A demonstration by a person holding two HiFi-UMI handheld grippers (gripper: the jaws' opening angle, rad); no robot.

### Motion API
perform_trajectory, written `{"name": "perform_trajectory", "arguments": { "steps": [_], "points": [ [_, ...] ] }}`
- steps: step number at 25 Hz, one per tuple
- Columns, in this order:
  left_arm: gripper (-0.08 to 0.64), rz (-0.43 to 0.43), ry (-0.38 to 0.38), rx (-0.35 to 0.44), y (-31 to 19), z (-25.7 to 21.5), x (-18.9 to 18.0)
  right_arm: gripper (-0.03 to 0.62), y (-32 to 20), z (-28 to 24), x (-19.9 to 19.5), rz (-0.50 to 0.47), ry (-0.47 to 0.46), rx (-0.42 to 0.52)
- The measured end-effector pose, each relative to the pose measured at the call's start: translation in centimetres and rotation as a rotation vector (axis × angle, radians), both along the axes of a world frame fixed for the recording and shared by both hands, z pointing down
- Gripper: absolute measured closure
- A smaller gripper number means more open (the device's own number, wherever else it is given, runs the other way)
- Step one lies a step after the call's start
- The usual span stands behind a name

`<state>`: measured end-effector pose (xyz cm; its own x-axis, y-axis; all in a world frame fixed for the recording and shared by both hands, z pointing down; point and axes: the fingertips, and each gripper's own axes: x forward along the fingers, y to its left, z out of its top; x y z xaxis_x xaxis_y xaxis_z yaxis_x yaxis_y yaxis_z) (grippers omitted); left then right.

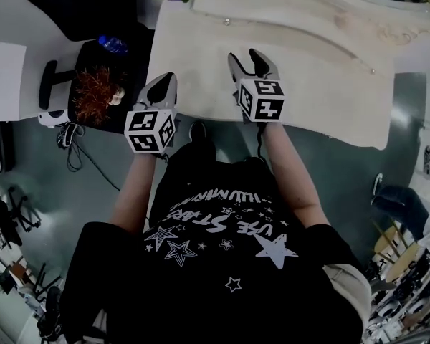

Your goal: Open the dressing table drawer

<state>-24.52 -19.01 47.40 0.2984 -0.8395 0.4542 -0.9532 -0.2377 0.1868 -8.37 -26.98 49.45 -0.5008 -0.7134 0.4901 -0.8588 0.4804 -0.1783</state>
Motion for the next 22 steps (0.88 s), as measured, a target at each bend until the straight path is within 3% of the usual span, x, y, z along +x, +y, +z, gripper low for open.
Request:
{"name": "perform_trajectory", "arguments": {
  "steps": [11,22],
  "points": [
    [0.558,0.084,0.028,-0.015,-5.8,1.3,-2.6,0.373,-5.7,2.0,-3.0,0.133,0.050,-0.011],
    [0.558,0.130,0.030,-0.033,-7.3,2.4,-3.1,0.402,-9.0,3.8,-3.5,0.193,0.113,0.013]
  ]
}}
